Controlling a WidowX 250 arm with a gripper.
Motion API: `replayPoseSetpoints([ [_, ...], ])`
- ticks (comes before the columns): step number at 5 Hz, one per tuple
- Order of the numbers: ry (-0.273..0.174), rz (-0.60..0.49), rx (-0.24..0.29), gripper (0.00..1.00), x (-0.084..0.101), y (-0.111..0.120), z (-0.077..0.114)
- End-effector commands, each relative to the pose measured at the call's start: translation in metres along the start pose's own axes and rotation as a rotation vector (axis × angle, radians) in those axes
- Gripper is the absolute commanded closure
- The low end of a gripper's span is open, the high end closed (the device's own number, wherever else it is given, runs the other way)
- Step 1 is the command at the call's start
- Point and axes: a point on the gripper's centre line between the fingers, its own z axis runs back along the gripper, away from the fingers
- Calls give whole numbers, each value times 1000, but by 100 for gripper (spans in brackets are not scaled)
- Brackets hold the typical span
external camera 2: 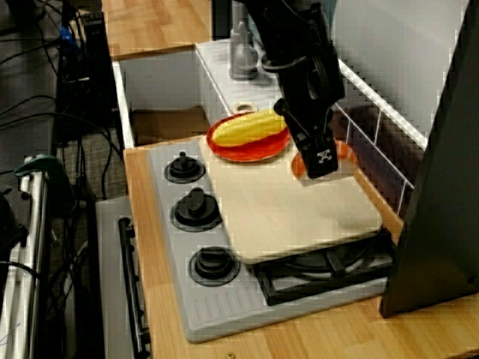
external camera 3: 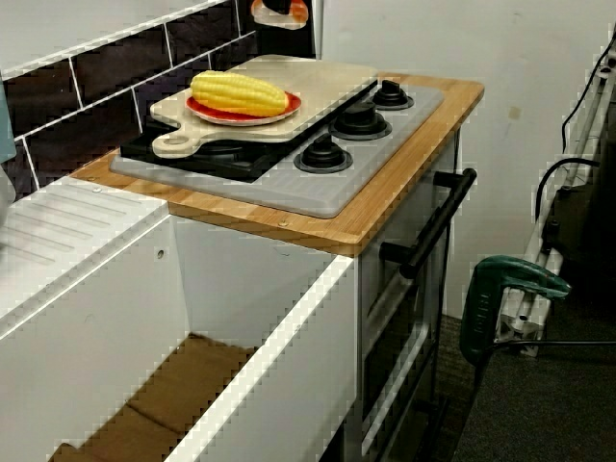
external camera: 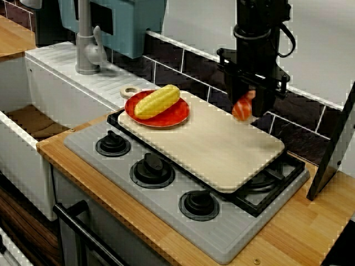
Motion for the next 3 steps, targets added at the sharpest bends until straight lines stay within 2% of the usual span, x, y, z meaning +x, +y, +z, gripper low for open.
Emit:
replayPoseSetpoints([
  [1,-36,-18,6,100,0,-8,7],
  [3,28,9,27,100,-9,6,-18],
])
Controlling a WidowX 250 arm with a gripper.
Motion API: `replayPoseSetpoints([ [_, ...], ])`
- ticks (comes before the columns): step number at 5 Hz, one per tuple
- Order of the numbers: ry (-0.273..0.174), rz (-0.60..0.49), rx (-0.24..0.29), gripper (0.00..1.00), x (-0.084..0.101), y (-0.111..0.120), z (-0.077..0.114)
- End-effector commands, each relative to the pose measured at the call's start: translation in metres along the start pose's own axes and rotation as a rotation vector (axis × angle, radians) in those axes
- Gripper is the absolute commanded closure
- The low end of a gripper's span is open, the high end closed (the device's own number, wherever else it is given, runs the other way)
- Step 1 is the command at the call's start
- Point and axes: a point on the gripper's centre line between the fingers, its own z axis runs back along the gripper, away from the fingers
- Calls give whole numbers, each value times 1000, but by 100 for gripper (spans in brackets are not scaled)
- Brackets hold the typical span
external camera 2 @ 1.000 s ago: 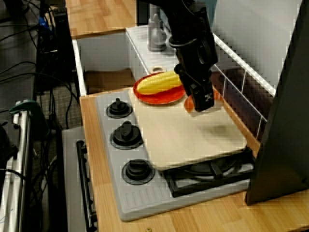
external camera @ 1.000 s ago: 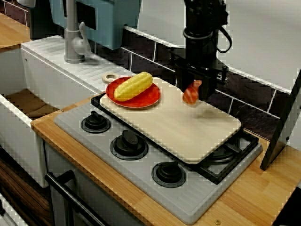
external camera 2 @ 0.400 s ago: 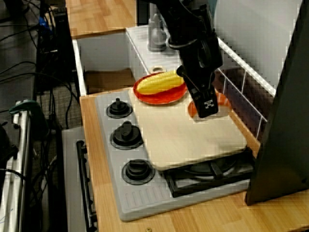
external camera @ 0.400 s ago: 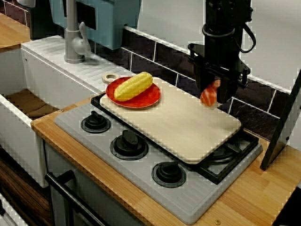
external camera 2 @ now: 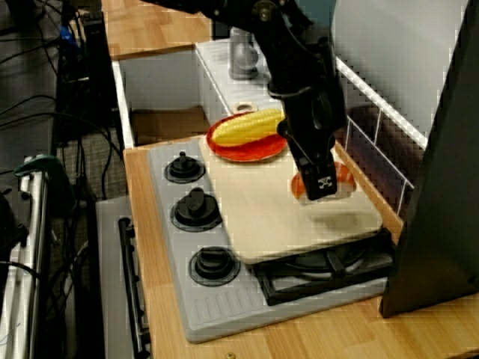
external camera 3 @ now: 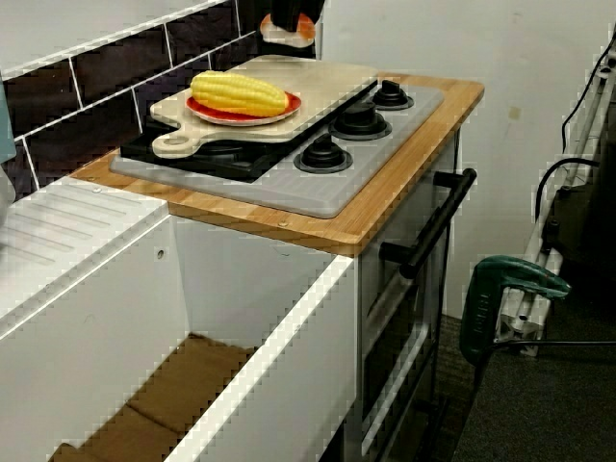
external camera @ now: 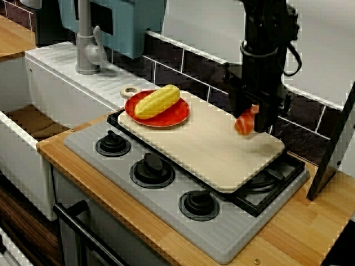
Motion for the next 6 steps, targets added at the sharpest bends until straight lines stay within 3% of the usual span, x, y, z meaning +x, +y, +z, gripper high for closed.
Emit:
replayPoseSetpoints([
  [1,-13,21,-1,100,-8,9,1],
  [2,-14,17,3,100,-11,8,3],
  [3,-26,19,9,0,-13,10,7],
  [6,-59,80,-19,0,-10,29,29],
])
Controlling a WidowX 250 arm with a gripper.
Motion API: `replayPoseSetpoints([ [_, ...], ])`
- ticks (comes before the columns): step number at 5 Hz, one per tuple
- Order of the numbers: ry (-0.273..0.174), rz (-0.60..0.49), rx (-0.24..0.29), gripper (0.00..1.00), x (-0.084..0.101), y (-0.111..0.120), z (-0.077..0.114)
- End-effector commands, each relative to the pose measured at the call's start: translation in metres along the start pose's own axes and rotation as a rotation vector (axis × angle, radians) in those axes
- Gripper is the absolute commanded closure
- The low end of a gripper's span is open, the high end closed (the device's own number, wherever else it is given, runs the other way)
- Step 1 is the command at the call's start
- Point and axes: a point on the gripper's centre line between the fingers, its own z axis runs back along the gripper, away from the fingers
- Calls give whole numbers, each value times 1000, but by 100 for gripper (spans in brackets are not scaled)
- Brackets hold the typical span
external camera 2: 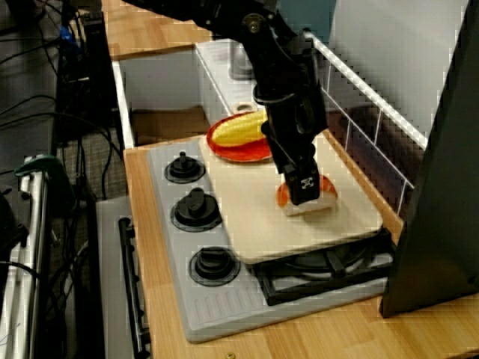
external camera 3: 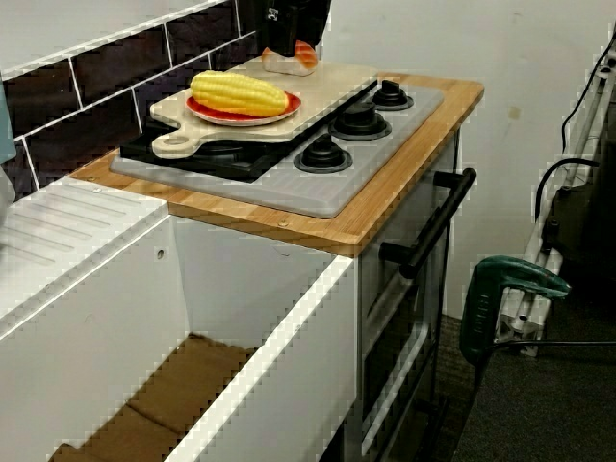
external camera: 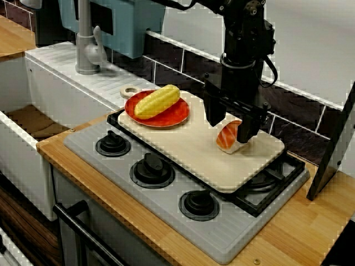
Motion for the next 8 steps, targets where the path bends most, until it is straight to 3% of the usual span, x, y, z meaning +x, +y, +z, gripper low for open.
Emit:
replayPoseSetpoints([
  [1,-100,20,-48,0,2,28,49],
  [2,-97,-39,-28,0,-6,50,55],
  [3,-102,-103,47,0,-15,68,58],
  [5,-83,-172,101,0,-20,93,51],
  [7,-49,-136,126,0,-16,108,43],
  [8,-19,-60,151,0,-16,119,38],
])
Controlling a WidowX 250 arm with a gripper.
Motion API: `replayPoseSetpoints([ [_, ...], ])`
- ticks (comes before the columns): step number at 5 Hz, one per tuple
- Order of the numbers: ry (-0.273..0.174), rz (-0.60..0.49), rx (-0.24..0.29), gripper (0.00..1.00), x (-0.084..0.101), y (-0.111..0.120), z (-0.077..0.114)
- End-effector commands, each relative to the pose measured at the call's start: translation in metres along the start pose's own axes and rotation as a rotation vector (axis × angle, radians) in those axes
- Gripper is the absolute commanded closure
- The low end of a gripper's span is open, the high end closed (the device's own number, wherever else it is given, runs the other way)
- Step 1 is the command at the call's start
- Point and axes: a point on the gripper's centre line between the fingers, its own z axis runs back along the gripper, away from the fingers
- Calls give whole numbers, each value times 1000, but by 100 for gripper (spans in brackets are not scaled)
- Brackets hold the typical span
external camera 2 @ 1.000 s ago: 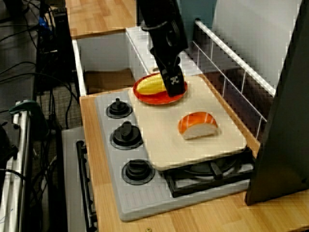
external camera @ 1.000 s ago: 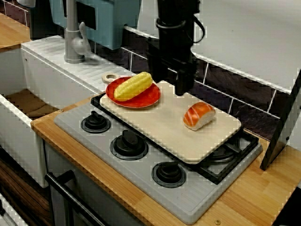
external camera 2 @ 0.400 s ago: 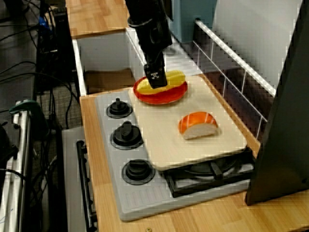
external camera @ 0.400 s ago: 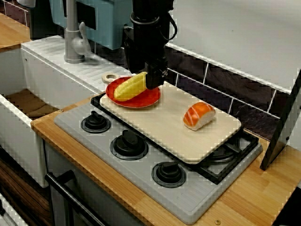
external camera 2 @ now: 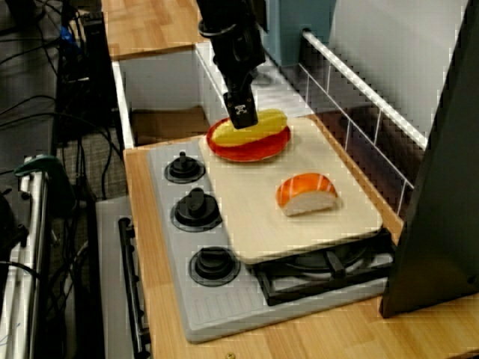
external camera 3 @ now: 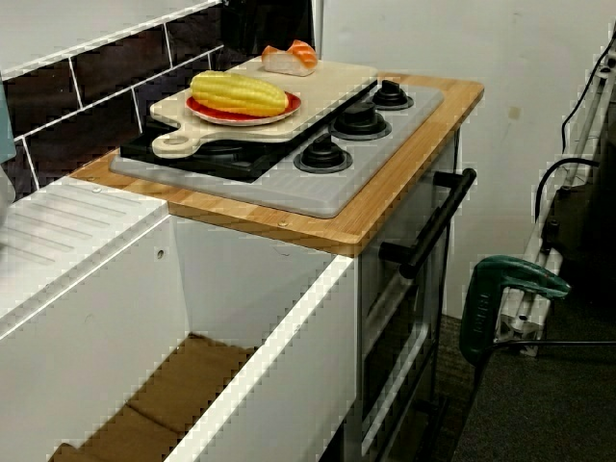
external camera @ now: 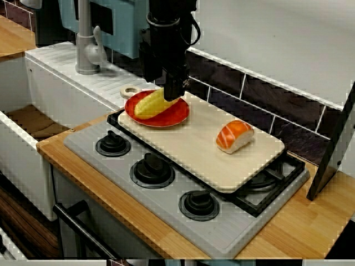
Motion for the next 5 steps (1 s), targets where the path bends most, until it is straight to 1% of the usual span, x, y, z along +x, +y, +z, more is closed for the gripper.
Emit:
replayPoseSetpoints([
  [1,6,130,4,0,3,21,-1],
  [2,10,135,-19,0,3,18,-5],
  [5,-2,176,-31,0,6,16,-15],
])
